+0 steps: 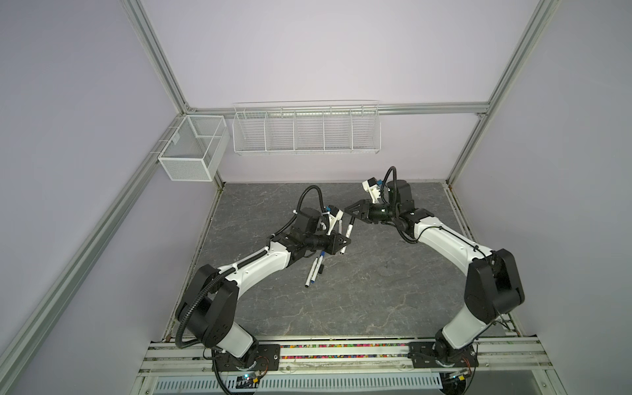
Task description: Insert the pens into the pen caps
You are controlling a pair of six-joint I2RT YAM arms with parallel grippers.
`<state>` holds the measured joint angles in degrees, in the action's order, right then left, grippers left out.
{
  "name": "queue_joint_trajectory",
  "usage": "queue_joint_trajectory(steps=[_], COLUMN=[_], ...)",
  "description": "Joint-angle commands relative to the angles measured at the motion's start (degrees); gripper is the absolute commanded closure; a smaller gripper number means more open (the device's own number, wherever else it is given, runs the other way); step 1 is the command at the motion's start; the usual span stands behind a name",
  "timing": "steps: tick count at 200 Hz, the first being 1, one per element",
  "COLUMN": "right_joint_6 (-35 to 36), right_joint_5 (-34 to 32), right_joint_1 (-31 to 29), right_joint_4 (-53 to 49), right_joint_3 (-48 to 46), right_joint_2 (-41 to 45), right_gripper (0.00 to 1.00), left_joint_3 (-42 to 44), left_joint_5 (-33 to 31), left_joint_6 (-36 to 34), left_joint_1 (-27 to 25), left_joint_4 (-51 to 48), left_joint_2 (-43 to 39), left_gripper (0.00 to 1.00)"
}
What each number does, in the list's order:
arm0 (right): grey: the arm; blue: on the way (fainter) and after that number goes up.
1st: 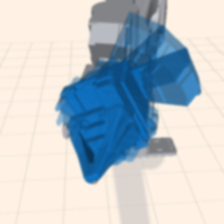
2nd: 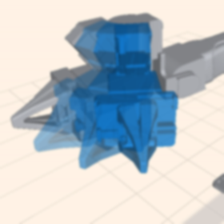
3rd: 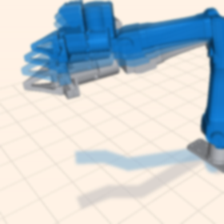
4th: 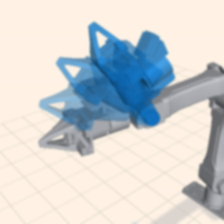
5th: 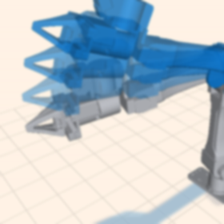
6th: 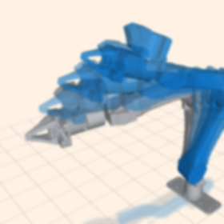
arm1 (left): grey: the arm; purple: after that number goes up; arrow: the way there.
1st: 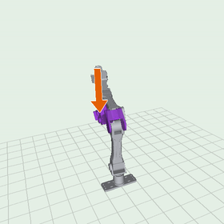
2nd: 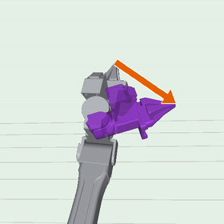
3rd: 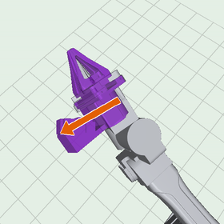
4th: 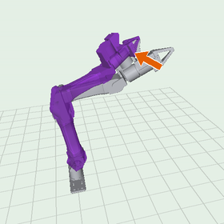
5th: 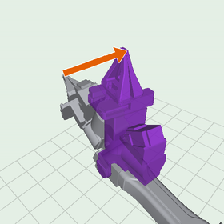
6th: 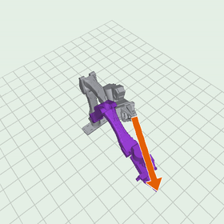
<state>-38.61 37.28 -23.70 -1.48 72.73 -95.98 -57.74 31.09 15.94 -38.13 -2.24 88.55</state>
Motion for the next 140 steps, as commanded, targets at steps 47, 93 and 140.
queue_joint_trajectory(steps=[47,93,140], right_joint_6=[1.1,1.3,11.7], right_joint_5=[1.4,3.9,2.7], right_joint_1=[0.1,-0.4,-3.4], right_joint_4=[0.0,-0.1,-11.2], right_joint_3=[-2.2,-2.9,-2.6], right_joint_2=[1.6,1.4,0.6], right_gripper=[0.85,0.93,0.93], left_joint_3=[0.2,-0.7,-2.4], left_joint_5=[-1.3,-6.4,-19.7], left_joint_6=[-0.5,2.6,4.6], left_joint_1=[-0.2,-0.1,1.3], left_joint_4=[1.5,7.6,15.5], left_joint_2=[-0.1,-0.7,-2.2], left_gripper=[1.0,1.0,1.0])
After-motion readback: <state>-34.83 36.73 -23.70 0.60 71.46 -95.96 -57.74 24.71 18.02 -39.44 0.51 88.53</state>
